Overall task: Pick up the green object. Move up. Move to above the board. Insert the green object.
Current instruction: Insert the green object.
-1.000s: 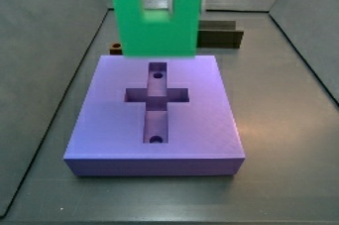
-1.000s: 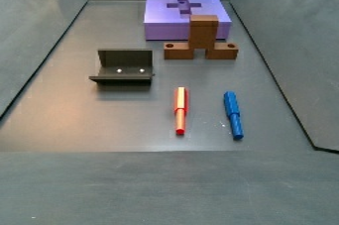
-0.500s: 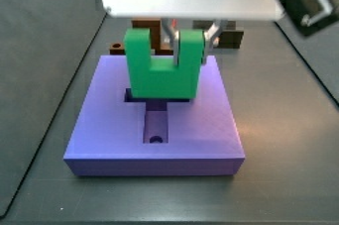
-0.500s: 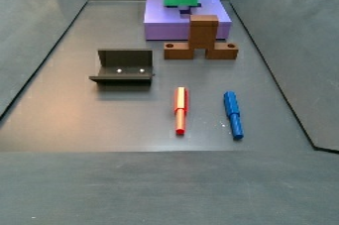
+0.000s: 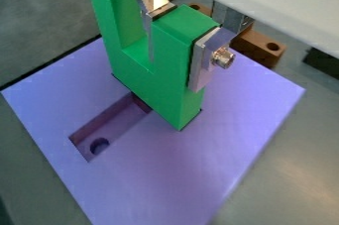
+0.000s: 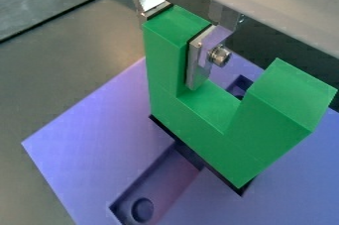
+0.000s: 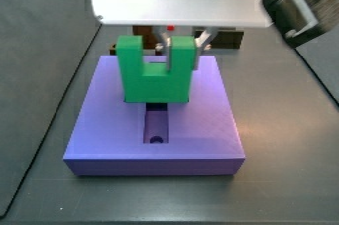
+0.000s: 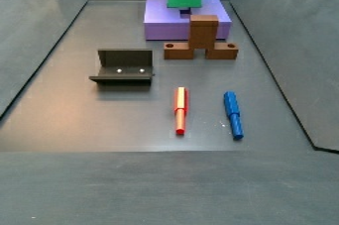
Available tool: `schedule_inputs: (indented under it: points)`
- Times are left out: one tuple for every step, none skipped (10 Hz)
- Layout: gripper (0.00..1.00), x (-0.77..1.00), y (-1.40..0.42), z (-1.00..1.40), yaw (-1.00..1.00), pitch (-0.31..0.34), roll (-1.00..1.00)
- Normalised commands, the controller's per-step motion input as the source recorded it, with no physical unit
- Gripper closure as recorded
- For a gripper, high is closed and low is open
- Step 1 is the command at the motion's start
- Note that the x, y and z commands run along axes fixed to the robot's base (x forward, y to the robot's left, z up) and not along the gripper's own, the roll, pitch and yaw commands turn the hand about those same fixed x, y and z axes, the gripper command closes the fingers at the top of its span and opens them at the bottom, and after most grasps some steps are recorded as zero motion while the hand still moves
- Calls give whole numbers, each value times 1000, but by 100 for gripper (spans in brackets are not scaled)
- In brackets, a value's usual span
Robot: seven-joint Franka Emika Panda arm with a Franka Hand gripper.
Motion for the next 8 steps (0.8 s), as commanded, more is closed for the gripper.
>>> schedule_inputs:
  points:
    - [100, -117, 0, -109, 49, -50, 0]
    - [100, 0, 0, -189, 60, -64, 0]
    - [100, 169, 0, -280, 54, -63, -4]
    - [100, 43, 0, -437, 43, -53, 26]
    - [100, 0, 0, -674, 31, -59, 76]
    - [100, 0, -17, -943, 0, -51, 70]
    - [100, 0, -11, -1000, 0, -40, 73]
    - [100, 0, -29, -971, 0, -50, 74]
